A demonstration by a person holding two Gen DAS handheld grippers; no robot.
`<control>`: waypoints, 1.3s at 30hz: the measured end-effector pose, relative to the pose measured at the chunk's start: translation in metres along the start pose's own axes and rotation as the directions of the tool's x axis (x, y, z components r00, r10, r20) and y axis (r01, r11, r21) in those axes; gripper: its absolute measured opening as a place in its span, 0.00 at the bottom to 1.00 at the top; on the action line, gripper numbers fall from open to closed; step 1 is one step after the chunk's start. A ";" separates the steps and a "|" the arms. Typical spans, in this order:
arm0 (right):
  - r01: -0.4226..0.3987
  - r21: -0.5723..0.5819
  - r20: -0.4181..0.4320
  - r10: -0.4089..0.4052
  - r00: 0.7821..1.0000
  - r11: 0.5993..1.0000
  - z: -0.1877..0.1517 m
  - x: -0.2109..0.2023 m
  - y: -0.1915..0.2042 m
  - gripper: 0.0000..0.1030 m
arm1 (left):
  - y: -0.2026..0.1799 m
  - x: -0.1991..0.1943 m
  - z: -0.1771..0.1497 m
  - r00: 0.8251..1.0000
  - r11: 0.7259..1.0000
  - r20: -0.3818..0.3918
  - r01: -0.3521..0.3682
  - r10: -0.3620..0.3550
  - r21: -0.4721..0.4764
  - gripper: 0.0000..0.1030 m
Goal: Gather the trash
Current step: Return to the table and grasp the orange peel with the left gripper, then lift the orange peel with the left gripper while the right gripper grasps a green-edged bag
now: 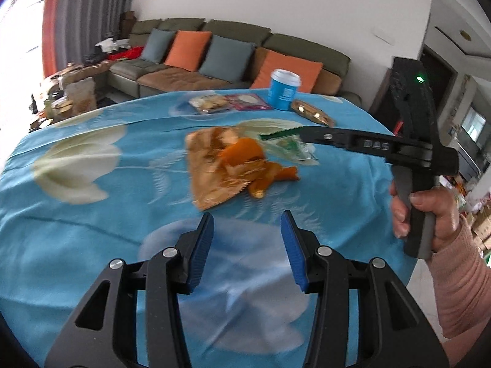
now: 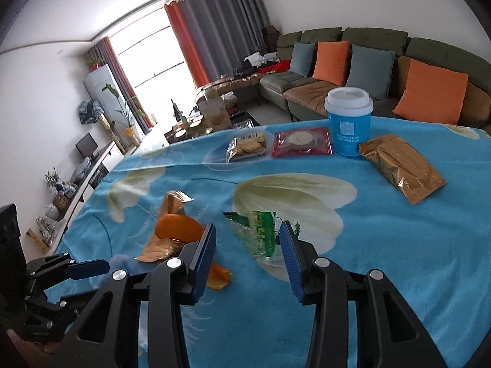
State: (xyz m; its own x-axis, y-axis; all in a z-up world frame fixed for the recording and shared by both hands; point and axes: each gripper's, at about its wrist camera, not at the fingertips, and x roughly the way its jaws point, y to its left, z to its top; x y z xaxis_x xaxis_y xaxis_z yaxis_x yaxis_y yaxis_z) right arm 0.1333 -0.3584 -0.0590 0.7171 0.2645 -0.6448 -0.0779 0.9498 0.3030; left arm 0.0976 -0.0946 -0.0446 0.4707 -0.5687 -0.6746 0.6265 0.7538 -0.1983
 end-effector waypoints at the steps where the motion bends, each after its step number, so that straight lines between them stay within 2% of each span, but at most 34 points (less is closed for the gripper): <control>1: 0.000 -0.001 -0.002 0.000 1.000 1.000 0.000 0.001 -0.001 0.40 | -0.003 0.006 0.002 1.000 1.000 -0.012 0.018 -0.018 0.002 0.43; 5: -0.004 -0.006 -0.012 0.004 1.000 1.000 0.001 0.006 -0.005 0.40 | -0.008 0.030 0.008 0.997 0.999 -0.067 0.047 -0.048 -0.017 0.42; 8: -0.007 -0.012 -0.016 0.007 1.000 1.000 0.003 0.010 -0.008 0.40 | -0.001 0.050 0.014 0.992 0.996 -0.107 0.055 -0.062 -0.067 0.39; 12: -0.011 -0.032 -0.025 0.010 1.000 0.999 0.007 0.013 -0.008 0.40 | 0.004 0.061 0.021 0.992 0.995 -0.113 0.040 -0.050 -0.096 0.39; 14: -0.014 -0.043 -0.032 0.012 0.999 0.999 0.009 0.015 -0.007 0.40 | 0.003 0.065 0.025 0.992 0.995 -0.115 0.035 -0.046 -0.098 0.35; 16: -0.015 -0.053 -0.039 0.013 0.999 0.998 0.010 0.017 -0.006 0.38 | 0.002 0.070 0.027 0.991 0.995 -0.127 0.033 -0.045 -0.098 0.25; 19: -0.020 -0.060 -0.045 0.018 0.999 0.998 0.010 0.018 -0.006 0.28 | 0.003 0.075 0.028 0.989 0.994 -0.137 0.035 -0.050 -0.108 0.12; 20: -0.017 -0.064 -0.045 0.014 0.999 0.998 0.009 0.018 -0.006 0.26 | 0.005 0.076 0.029 0.989 0.993 -0.136 0.034 -0.050 -0.114 0.13; 25: -0.026 -0.060 -0.040 0.023 0.999 0.998 0.008 0.014 -0.006 0.11 | 0.006 0.071 0.025 0.991 0.992 -0.127 0.024 -0.040 -0.124 0.11; 31: -0.039 -0.058 -0.014 0.038 0.999 0.998 0.006 0.002 -0.001 0.09 | -0.002 0.056 0.019 0.992 0.992 -0.105 0.055 -0.067 -0.116 0.11; 39: -0.087 -0.047 0.026 0.088 0.996 0.995 0.001 -0.021 0.012 0.09 | -0.001 0.017 0.006 0.994 0.990 -0.055 0.084 -0.091 -0.113 0.11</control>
State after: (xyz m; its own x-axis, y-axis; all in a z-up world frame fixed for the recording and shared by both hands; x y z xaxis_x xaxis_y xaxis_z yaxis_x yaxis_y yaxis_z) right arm 0.1183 -0.3530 -0.0413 0.7252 0.3429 -0.5971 -0.1727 0.9301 0.3243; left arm 0.1088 -0.1069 -0.0520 0.3773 -0.6158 -0.6917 0.5895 0.7358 -0.3334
